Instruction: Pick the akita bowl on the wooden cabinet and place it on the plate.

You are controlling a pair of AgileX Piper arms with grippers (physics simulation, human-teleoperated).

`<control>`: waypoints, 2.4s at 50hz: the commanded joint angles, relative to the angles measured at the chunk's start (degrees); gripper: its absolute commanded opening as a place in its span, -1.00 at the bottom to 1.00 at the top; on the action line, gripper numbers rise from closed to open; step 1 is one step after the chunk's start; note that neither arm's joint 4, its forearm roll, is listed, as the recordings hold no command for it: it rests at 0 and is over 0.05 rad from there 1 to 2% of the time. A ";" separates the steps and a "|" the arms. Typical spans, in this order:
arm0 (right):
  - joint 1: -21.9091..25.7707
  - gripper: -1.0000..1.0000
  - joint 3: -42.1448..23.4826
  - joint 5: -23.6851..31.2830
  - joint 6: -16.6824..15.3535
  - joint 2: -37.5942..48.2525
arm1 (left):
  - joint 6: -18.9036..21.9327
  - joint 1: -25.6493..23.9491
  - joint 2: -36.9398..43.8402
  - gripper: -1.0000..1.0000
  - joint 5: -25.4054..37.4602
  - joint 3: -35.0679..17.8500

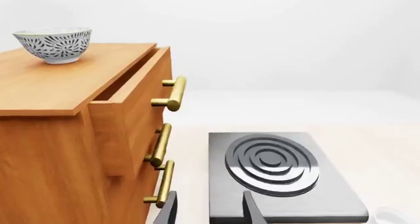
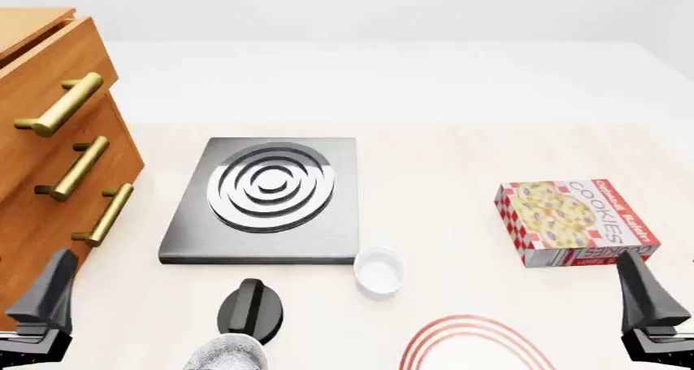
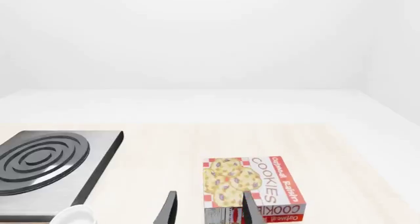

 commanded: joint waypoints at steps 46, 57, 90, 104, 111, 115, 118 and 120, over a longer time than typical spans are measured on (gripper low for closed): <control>-0.01 1.00 -0.15 -0.06 0.01 0.27 | -1.15 -5.53 3.32 1.00 9.78 -17.29; -0.01 1.00 -0.15 -0.06 0.01 0.28 | -2.58 -5.00 7.98 1.00 9.84 -22.20; -0.02 1.00 -0.15 -0.06 0.01 0.27 | -0.42 -3.07 10.57 1.00 11.11 -36.45; 0.00 1.00 -0.15 -0.07 0.02 0.28 | -3.87 0.66 14.18 1.00 13.78 -43.25; -0.01 1.00 -0.15 -0.06 0.02 0.28 | -8.38 3.46 17.13 1.00 19.13 -48.57; 0.00 1.00 -0.15 -0.07 0.01 0.25 | -9.67 5.22 19.11 1.00 21.54 -51.51; -0.01 1.00 -0.15 -0.07 0.01 0.26 | -10.57 5.64 20.73 1.00 22.54 -52.37; 0.00 1.00 -0.15 -0.07 0.00 0.27 | -11.63 5.71 22.12 1.00 23.03 -53.34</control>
